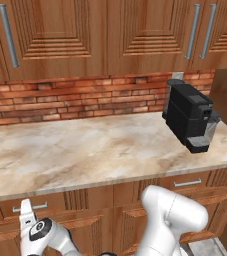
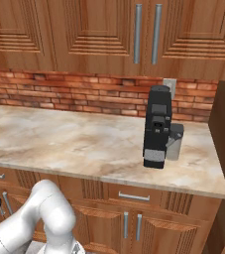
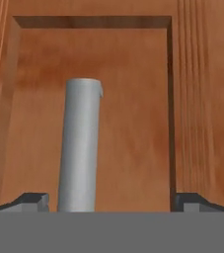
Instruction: Take the pizza cutter from the drawer on the left and place it on the dining counter for cutting.
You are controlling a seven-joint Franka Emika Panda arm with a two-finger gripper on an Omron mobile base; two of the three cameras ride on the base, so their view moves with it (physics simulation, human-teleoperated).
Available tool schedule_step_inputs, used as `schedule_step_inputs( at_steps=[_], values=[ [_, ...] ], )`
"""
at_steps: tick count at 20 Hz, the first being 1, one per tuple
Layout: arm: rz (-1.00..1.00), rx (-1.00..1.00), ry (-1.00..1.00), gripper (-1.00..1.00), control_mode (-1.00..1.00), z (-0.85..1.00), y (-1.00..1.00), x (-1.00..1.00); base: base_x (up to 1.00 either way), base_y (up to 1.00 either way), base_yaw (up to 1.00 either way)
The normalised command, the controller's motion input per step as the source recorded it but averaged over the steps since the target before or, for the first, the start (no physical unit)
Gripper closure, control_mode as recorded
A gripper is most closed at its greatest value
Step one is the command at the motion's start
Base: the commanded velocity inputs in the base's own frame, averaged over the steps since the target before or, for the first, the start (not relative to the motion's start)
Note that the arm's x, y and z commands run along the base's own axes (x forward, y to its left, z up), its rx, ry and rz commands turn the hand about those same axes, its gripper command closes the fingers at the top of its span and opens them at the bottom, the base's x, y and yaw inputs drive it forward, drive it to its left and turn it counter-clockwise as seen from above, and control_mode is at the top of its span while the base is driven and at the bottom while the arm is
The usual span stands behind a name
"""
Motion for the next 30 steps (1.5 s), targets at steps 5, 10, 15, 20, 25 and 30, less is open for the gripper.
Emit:
schedule_step_inputs(
  at_steps=[5,10,15,20,25,30],
  values=[
    [0.0,0.0,-0.12,-1.0,-1.0,-0.33,0.0,0.08,0.0,0.0,0.0],
    [0.0,0.0,-0.14,-1.0,-1.0,-0.38,0.0,0.02,0.0,0.0,0.0],
    [0.0,0.0,-0.13,-1.0,-1.0,-0.31,0.0,0.03,0.0,0.0,0.0],
    [0.0,0.0,-0.08,-1.0,-1.0,-0.26,0.0,0.13,0.0,0.0,0.0],
    [0.0,0.01,-0.05,-1.0,-1.0,-0.36,-0.17,0.15,0.0,0.0,0.0],
    [0.02,0.02,-0.03,-1.0,-1.0,-0.52,-0.23,0.08,0.0,0.0,0.0]
  ],
)
